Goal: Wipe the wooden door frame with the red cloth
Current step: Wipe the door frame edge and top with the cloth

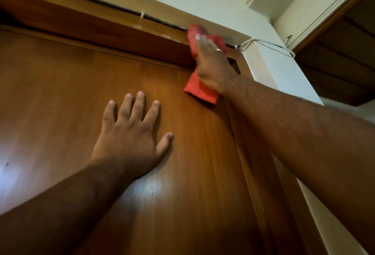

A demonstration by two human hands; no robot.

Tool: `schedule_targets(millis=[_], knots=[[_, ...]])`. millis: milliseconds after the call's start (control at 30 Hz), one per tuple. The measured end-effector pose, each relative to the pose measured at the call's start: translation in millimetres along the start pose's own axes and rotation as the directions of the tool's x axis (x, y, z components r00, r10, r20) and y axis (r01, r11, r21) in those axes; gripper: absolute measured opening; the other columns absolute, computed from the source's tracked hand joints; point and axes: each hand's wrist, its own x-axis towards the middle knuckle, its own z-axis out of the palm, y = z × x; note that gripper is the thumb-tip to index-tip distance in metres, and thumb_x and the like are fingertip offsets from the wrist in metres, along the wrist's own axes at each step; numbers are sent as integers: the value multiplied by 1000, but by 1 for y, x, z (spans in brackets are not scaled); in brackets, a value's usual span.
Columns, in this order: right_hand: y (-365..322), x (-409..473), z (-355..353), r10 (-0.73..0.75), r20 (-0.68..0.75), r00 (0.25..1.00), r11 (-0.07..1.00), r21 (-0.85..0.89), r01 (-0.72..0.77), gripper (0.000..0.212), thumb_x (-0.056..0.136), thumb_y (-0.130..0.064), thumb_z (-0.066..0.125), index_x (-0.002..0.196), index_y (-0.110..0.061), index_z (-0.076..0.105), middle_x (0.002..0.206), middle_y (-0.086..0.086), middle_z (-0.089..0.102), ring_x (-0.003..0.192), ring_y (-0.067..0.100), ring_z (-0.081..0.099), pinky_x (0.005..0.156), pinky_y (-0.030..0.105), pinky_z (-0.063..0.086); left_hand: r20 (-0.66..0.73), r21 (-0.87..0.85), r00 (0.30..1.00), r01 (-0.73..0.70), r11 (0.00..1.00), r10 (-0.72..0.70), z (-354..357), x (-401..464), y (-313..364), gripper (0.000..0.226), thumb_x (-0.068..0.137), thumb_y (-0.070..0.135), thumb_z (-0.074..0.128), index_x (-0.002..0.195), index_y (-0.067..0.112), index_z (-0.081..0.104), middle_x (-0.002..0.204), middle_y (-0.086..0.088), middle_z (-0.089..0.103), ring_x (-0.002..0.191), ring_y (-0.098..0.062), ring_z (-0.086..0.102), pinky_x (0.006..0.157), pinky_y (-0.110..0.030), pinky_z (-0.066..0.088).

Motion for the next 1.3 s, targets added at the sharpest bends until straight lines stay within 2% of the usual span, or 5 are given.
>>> schedule_targets(millis=[133, 333, 533, 900, 1300], knots=[[-15, 3, -4, -164, -7, 987, 986, -37, 163, 68, 94, -11, 49, 154, -16, 17, 162, 7, 20, 149, 25, 16, 118, 37, 15, 7, -2, 1000, 5, 1000, -5, 1, -1, -1, 86, 88, 72, 1, 159, 25, 6, 167, -14, 6, 153, -32, 5, 122, -55, 7], [27, -7, -7, 278, -74, 958, 931, -224, -288, 65, 87, -10, 60, 145, -10, 32, 146, 18, 39, 136, 36, 37, 113, 45, 35, 1, 0, 1000, 2, 1000, -2, 3, -1, -1, 86, 88, 71, 4, 159, 22, 7, 166, -15, 7, 153, -33, 5, 121, -56, 8], [-70, 5, 8, -123, 90, 988, 991, -40, 127, 75, 91, -7, 52, 154, -16, 13, 163, 13, 10, 149, 34, 10, 118, 56, 21, 11, 13, 1000, 18, 1000, -18, 1, -1, 0, 86, 89, 72, 4, 159, 23, 7, 167, -15, 7, 153, -33, 6, 121, -55, 7], [-7, 6, -16, 166, 134, 977, 976, -165, -143, 85, 89, -16, 61, 155, -13, 7, 162, 14, 10, 149, 35, 10, 120, 48, 16, -69, 36, 991, 117, 993, -114, -33, -6, -120, 94, 86, 73, 7, 158, 13, 12, 167, -11, 12, 153, -30, 9, 122, -49, 9], [-224, 64, 31, -234, 44, 971, 970, -62, 236, 73, 96, -42, 46, 155, -17, 11, 163, 11, 15, 149, 34, 13, 120, 45, 15, -22, 55, 979, 202, 978, -201, -26, -15, -150, 95, 84, 75, 9, 160, 18, 6, 168, -8, 4, 154, -26, 3, 124, -48, 5]])
